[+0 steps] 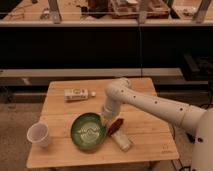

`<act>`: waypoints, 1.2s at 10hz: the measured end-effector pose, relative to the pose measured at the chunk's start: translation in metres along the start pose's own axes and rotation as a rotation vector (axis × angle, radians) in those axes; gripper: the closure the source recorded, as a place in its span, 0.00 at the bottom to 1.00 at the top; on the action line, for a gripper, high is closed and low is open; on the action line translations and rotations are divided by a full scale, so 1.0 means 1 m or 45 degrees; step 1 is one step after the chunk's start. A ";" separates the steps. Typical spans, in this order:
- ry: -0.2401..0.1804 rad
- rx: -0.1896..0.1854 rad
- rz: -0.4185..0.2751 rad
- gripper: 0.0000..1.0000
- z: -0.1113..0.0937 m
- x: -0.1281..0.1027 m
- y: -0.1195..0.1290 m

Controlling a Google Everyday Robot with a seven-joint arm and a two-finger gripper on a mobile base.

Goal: Drag the ceramic bowl in a circle

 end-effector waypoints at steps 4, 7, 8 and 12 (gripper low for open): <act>-0.058 -0.040 -0.124 1.00 0.021 -0.001 -0.051; -0.110 -0.046 -0.172 1.00 0.038 0.002 -0.092; -0.113 -0.041 -0.134 1.00 0.039 0.007 -0.098; -0.055 0.062 0.108 1.00 0.022 0.048 -0.076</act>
